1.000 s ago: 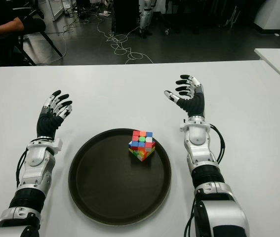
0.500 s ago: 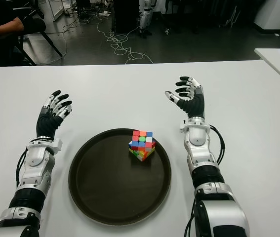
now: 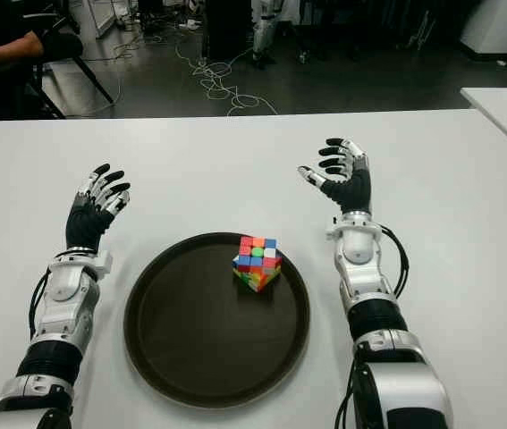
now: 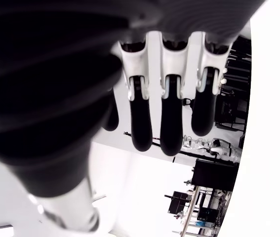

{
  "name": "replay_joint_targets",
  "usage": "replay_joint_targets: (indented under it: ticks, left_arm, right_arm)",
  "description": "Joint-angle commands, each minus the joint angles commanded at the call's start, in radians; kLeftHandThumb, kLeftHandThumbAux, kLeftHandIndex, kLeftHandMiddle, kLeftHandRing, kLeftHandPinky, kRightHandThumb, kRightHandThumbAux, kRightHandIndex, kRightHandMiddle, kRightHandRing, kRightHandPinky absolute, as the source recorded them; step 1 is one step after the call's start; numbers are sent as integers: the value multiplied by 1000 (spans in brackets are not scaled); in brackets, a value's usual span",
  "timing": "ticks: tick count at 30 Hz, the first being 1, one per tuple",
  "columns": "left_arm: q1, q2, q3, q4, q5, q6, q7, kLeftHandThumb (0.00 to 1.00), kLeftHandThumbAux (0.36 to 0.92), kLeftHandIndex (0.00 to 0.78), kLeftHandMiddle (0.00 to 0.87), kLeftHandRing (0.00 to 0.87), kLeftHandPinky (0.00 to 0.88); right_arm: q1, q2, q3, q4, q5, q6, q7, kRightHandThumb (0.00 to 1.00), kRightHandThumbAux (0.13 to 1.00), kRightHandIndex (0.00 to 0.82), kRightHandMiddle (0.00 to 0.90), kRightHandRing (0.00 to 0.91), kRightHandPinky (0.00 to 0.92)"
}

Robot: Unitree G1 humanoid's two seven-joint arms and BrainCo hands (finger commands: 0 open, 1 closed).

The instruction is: Pick up the Rubik's Cube and put it in the plate

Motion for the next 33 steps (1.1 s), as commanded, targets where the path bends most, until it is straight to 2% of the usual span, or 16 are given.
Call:
replay_joint_targets:
  ticks: [7, 33]
  left_arm:
    - [0, 1, -2, -3, 1, 4, -2, 168, 765, 142, 214, 228, 254]
    - [-5, 0, 1, 8, -3, -10, -8, 164, 771, 141, 219, 230, 255]
  right_arm:
    - [-1, -2, -2, -2, 6, 6, 8, 179, 846, 329, 410, 430, 404]
    - [-8, -7, 2, 12, 5, -10, 13, 168, 849, 330, 411, 429, 411]
